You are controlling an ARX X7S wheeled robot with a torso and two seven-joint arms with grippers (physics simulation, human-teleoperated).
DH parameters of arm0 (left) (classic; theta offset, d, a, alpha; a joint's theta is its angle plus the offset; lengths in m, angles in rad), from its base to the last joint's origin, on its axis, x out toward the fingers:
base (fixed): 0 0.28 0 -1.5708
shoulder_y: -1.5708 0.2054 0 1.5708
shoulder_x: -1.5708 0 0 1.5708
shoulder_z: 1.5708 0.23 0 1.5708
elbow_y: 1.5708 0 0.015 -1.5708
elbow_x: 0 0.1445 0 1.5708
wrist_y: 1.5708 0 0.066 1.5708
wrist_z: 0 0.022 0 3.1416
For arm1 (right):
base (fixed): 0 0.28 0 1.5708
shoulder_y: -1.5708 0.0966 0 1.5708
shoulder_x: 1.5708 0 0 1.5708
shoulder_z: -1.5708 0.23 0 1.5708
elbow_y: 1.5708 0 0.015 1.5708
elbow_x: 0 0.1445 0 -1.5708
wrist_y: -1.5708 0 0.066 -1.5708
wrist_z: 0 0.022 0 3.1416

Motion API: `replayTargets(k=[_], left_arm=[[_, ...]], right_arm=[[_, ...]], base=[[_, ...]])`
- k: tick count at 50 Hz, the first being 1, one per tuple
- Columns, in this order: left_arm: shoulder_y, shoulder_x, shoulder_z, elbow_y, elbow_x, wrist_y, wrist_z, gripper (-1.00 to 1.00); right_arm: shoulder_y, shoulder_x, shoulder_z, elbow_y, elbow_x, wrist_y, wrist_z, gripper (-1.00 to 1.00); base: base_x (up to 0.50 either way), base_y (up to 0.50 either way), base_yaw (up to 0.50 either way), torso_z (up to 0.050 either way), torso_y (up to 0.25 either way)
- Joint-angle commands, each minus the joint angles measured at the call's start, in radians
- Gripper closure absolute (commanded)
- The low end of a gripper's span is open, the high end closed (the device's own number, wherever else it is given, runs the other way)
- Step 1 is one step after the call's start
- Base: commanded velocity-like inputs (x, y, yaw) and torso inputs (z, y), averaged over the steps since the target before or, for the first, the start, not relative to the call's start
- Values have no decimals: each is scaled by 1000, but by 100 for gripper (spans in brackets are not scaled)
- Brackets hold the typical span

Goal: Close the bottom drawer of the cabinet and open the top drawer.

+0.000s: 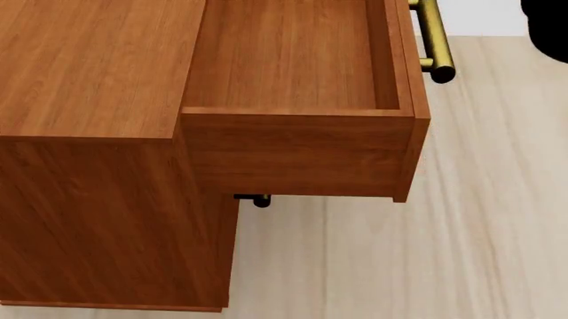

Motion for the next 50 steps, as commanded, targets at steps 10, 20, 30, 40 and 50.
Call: replayTargets(k=[10,20,30,40,50], left_arm=[[12,-8,-2,-1,-1,11,-1,-100],[12,-10,-2,-7,1,18,1,-100],[20,-14,-1,-15,8,30,7,-100],[33,-17,0,-23,18,47,17,-100],[51,-22,1,-29,28,63,23,-100]], right_arm=[[160,-131,-249,198,-202,28,-292,-100],[196,-203,-371,300,-297,0,-418,-100],[192,-261,-435,396,-352,-40,-492,-100],[183,-342,-509,522,-414,-98,-584,-100],[158,-394,-571,611,-462,-139,-649,-100]], base=[[0,0,0,0,0],[0,0,0,0,0],[0,0,0,0,0],[0,0,0,0,0],[0,0,0,0,0]])
